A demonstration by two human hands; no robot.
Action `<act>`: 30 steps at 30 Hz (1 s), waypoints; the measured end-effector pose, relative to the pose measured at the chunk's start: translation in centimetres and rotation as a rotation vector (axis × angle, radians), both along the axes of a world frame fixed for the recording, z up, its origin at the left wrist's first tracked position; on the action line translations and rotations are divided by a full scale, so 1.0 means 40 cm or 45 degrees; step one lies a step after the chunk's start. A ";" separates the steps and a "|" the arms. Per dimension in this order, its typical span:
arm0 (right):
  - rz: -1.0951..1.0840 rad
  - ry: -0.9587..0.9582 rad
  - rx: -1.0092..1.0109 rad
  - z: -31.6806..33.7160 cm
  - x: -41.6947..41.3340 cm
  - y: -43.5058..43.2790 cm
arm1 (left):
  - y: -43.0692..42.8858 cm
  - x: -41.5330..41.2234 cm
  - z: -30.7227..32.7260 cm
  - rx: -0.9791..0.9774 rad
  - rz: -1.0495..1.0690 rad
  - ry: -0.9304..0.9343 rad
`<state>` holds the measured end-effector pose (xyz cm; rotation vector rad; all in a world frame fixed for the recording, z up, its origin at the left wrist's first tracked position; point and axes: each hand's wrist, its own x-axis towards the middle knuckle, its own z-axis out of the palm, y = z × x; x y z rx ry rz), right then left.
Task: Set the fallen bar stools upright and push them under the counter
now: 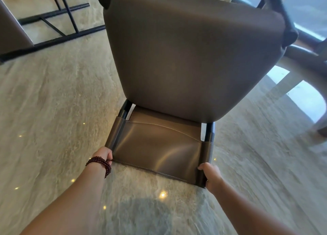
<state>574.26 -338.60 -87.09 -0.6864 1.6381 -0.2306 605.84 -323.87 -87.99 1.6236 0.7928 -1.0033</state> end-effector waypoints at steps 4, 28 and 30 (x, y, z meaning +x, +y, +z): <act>0.025 0.036 -0.037 0.040 -0.002 0.005 | 0.027 -0.016 0.079 -0.151 0.047 -0.059; 0.107 0.196 -0.205 1.065 -0.057 0.157 | 0.179 -0.048 1.165 0.030 -0.001 -0.379; 0.114 0.191 -0.222 1.182 -0.042 0.152 | 0.172 -0.041 1.291 0.003 0.015 -0.430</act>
